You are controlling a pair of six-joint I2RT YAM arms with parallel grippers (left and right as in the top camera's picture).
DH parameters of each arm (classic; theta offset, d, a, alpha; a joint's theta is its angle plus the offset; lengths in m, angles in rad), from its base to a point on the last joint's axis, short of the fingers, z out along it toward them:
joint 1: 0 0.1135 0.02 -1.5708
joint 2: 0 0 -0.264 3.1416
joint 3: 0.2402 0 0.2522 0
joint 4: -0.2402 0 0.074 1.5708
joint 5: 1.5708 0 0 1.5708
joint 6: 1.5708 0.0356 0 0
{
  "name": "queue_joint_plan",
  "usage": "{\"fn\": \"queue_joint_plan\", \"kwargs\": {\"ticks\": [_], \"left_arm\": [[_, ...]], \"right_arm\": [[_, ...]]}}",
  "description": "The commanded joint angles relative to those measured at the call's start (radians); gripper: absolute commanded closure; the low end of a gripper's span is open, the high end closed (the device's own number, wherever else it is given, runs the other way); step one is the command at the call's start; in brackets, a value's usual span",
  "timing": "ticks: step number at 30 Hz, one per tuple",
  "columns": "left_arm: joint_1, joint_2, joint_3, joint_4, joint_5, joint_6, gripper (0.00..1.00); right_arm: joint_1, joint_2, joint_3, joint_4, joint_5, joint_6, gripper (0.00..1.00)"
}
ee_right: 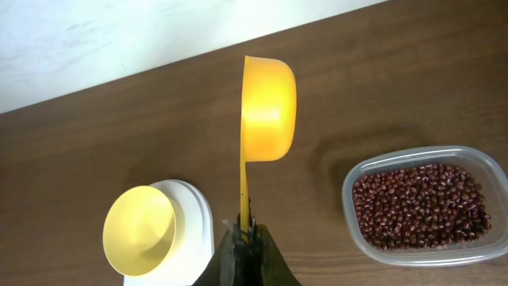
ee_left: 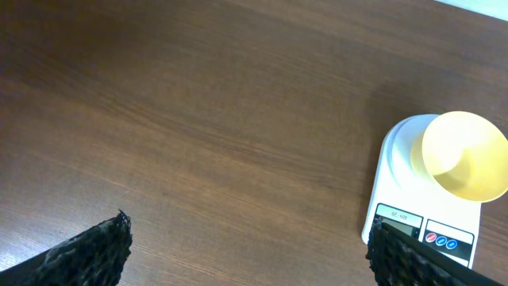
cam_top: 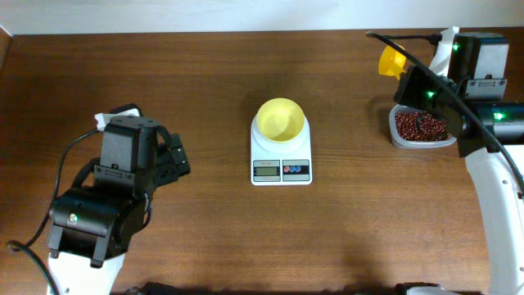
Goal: Scoop item into bowl and weigh 50g on scale
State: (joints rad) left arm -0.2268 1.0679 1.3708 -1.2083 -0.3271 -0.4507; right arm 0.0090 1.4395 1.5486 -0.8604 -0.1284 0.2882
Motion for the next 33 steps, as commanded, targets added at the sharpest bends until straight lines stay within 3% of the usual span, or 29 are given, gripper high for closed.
{"fn": "queue_joint_plan", "kwargs": {"ticks": [1, 5, 7, 10, 12, 14, 15, 19, 23, 24, 25, 26, 33], "left_arm": [[0.007, -0.002, 0.008, 0.002, -0.021, -0.005, 0.01], [0.007, -0.002, 0.008, 0.002, -0.021, -0.005, 0.01], [0.007, -0.002, 0.008, 0.074, -0.018, -0.008, 0.01], [0.007, -0.002, 0.008, 0.191, 0.051, -0.009, 0.01], [0.007, -0.002, 0.008, 0.286, 0.175, -0.008, 0.01], [0.007, 0.018, 0.008, 0.287, 0.35, 0.058, 0.01], [-0.006, 0.062, 0.008, 0.266, 0.505, 0.188, 0.01], [-0.105, 0.249, 0.008, 0.174, 0.56, 0.217, 0.01], [-0.106, 0.371, 0.008, 0.109, 0.642, 0.218, 0.01], [-0.108, 0.385, 0.008, 0.083, 0.665, 0.218, 0.23], [-0.118, 0.393, 0.008, 0.07, 0.663, 0.218, 0.83], [-0.13, 0.399, 0.008, 0.07, 0.661, 0.217, 1.0], [-0.345, 0.565, 0.004, 0.23, 0.423, 0.217, 1.0]], "right_arm": [[-0.003, 0.002, 0.012, 0.003, 0.008, 0.008, 0.96], [-0.003, 0.002, 0.012, 0.003, 0.008, 0.008, 0.96], [-0.003, 0.002, 0.012, 0.003, 0.009, 0.007, 0.96], [-0.003, 0.002, 0.012, -0.006, 0.009, 0.004, 0.96], [-0.003, 0.002, 0.012, -0.003, 0.009, 0.004, 0.96], [-0.003, 0.002, 0.012, 0.002, 0.009, 0.004, 0.96], [-0.004, 0.002, 0.012, 0.008, 0.009, 0.004, 0.96], [-0.004, 0.002, 0.012, 0.011, 0.009, 0.004, 0.96], [-0.004, 0.002, 0.012, 0.01, 0.009, 0.004, 0.96], [-0.004, 0.002, 0.012, 0.01, 0.008, 0.004, 0.96], [-0.004, 0.002, 0.012, 0.01, 0.009, 0.004, 0.96], [-0.004, 0.002, 0.012, 0.01, 0.009, 0.004, 0.96], [-0.004, 0.002, 0.012, 0.011, 0.009, 0.004, 0.96]]}}
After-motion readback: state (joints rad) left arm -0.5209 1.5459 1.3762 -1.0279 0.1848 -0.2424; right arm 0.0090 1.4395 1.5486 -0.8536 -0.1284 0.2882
